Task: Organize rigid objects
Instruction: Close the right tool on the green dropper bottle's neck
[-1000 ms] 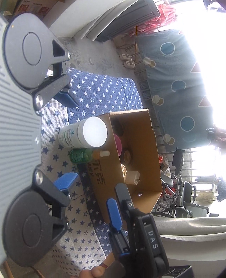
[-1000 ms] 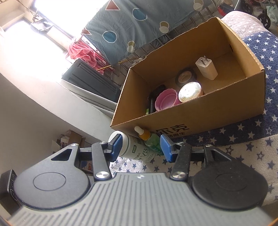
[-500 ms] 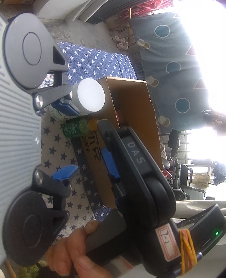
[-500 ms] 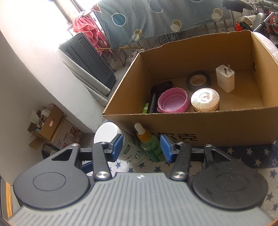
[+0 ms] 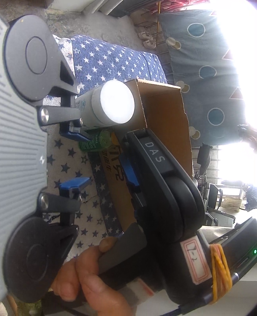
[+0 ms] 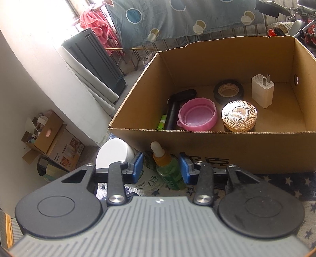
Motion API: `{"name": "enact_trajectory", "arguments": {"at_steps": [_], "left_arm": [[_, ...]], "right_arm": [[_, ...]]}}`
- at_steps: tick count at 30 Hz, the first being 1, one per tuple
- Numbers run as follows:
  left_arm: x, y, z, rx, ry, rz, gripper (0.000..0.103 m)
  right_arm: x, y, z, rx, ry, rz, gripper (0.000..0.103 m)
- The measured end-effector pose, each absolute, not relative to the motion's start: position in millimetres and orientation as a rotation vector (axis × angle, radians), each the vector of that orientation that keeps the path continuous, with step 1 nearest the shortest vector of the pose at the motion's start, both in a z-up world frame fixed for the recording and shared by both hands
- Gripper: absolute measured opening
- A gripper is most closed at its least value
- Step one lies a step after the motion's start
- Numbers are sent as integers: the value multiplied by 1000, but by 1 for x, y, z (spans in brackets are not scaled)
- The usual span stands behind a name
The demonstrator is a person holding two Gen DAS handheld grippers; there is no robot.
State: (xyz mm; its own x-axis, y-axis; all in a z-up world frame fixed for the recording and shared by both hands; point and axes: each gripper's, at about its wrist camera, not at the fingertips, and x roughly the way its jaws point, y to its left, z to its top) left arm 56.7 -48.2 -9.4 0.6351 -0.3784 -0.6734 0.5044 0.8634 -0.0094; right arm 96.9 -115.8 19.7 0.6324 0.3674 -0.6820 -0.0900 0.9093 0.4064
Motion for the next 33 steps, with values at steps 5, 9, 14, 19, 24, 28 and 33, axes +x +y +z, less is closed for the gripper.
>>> {"name": "enact_trajectory", "arguments": {"at_steps": [5, 9, 14, 19, 24, 28, 33], "left_arm": [[59, -46, -11, 180, 731, -510, 41], [62, -44, -14, 178, 735, -510, 41], [62, -46, -17, 194, 728, -502, 41], [62, -54, -20, 213, 710, -497, 41], [62, -63, -21, 241, 682, -484, 46], [63, -72, -22, 259, 667, -485, 47], [67, -85, -27, 285, 666, -500, 45]], "right_arm": [[104, -110, 12, 335, 860, 255, 37], [108, -107, 7, 327, 864, 253, 32], [107, -106, 6, 307, 848, 250, 27], [101, -114, 10, 306, 838, 251, 20], [94, -124, 13, 326, 848, 263, 20], [81, -132, 17, 312, 860, 261, 20], [63, -142, 21, 305, 881, 267, 20]]}}
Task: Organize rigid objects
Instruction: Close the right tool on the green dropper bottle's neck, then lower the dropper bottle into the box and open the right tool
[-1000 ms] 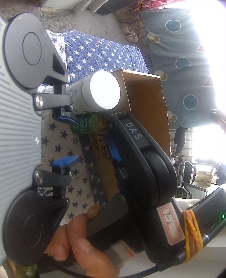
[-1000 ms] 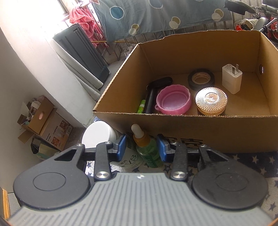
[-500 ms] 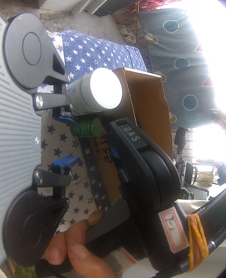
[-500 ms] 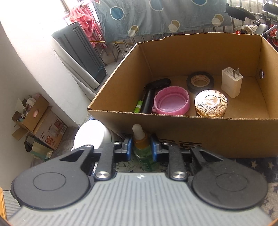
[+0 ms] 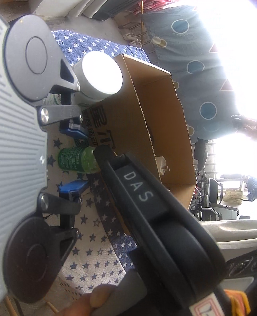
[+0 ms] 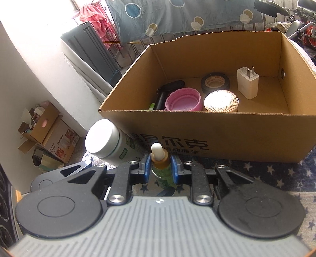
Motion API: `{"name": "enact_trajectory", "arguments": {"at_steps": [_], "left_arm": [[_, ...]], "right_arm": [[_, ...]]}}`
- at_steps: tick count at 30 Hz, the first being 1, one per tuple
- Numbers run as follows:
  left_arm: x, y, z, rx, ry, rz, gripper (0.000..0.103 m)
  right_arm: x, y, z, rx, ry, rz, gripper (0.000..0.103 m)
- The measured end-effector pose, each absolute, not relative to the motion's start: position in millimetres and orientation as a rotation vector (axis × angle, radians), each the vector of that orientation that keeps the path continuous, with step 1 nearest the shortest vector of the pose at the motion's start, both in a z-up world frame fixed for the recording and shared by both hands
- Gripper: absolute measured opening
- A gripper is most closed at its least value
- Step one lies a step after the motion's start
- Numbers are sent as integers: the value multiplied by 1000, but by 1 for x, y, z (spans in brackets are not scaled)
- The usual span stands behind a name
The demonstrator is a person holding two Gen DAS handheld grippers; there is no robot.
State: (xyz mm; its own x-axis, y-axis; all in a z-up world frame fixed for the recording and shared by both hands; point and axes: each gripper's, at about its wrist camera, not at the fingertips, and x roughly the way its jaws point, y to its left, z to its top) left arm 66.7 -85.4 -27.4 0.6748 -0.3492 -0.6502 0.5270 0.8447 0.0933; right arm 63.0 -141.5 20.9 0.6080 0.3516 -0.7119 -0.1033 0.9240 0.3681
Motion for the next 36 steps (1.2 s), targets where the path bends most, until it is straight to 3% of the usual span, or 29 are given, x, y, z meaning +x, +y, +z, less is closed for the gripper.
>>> {"name": "enact_trajectory", "arguments": {"at_steps": [3, 17, 23, 28, 36], "left_arm": [[69, -92, -32, 283, 679, -523, 34], [54, -113, -46, 372, 635, -511, 33], [52, -114, -42, 340, 641, -507, 32], [49, -117, -7, 295, 646, -506, 32], [77, -131, 77, 170, 586, -558, 32]], "right_arm": [[53, -145, 22, 284, 890, 260, 20], [46, -165, 17, 320, 905, 252, 23], [44, -157, 19, 274, 885, 247, 20], [35, -162, 46, 263, 839, 272, 20], [36, -193, 139, 182, 682, 302, 20]]}}
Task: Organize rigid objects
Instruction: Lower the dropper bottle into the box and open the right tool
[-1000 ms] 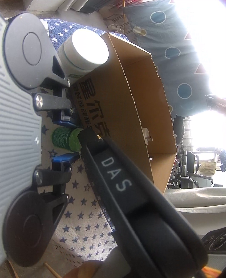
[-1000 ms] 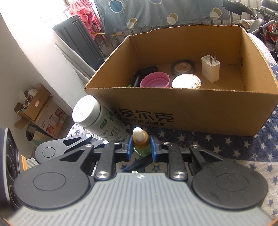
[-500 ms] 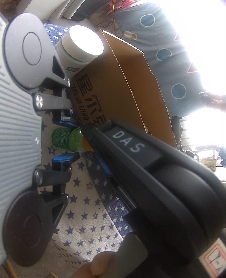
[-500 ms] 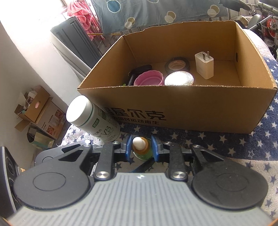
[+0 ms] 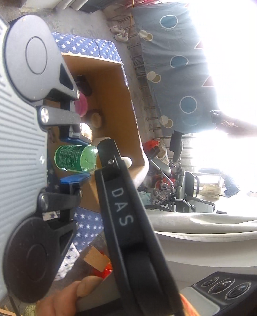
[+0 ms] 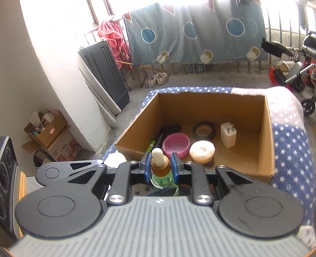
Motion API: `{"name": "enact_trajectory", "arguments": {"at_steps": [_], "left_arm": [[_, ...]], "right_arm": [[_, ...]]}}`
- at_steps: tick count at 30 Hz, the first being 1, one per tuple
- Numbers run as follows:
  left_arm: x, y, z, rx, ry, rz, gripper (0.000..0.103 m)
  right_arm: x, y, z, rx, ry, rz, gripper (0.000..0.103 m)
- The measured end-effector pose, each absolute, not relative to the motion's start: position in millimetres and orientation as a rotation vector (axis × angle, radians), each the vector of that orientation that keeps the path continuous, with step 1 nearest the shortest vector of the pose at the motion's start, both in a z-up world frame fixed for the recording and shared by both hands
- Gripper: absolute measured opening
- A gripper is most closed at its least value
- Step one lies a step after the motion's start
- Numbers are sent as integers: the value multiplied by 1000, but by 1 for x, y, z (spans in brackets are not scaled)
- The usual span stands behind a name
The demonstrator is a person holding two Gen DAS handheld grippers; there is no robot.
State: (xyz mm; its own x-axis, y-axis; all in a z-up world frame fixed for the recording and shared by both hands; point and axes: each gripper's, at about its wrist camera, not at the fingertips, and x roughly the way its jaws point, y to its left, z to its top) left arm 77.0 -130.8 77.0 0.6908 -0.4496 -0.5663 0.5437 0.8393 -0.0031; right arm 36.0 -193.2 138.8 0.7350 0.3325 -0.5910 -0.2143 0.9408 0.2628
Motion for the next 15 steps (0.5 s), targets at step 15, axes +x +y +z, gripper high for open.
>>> {"name": "enact_trajectory", "arguments": {"at_steps": [15], "left_arm": [[221, -203, 30, 3, 907, -560, 32]], "right_arm": [[162, -285, 100, 171, 859, 223, 19]]}}
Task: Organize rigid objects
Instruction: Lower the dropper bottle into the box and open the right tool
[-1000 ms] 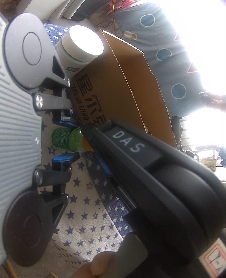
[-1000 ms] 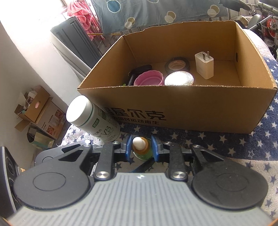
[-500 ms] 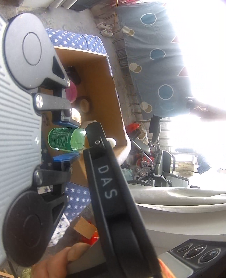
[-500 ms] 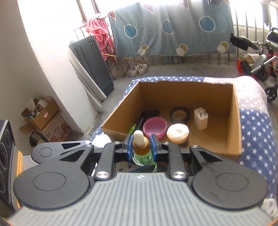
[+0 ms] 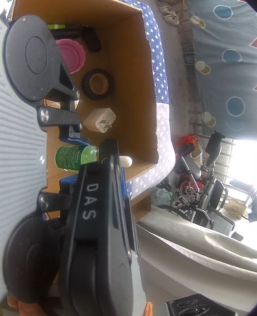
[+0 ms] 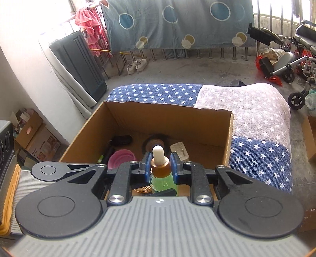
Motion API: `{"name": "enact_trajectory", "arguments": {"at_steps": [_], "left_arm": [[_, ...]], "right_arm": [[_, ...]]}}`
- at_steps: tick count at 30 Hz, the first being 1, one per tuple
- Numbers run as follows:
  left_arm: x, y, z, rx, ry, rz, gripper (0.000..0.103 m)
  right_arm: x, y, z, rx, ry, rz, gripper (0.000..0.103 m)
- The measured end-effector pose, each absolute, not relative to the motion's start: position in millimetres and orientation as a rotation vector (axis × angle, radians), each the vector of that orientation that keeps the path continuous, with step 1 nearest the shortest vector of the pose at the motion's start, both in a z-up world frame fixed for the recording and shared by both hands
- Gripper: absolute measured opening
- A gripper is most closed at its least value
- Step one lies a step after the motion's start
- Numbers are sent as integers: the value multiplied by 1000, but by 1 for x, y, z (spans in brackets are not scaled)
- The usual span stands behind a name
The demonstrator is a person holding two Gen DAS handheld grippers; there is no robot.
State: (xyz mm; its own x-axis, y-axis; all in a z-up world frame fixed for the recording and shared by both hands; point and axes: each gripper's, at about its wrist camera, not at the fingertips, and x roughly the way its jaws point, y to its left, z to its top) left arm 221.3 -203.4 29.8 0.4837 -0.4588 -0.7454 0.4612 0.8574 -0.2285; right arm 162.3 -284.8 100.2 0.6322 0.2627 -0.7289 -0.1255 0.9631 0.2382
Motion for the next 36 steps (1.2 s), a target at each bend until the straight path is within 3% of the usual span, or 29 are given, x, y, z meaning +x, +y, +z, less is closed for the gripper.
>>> {"name": "enact_trajectory", "arguments": {"at_steps": [9, 23, 27, 36], "left_arm": [[249, -222, -3, -33, 998, -523, 32], [244, -223, -3, -29, 999, -536, 52], [239, -220, 4, -19, 984, -522, 62], [204, -204, 35, 32, 937, -524, 74]], "right_arm": [[199, -289, 55, 94, 915, 215, 19], [209, -280, 43, 25, 932, 204, 19], [206, -283, 47, 52, 928, 190, 30], [152, -308, 92, 237, 822, 159, 41]]}}
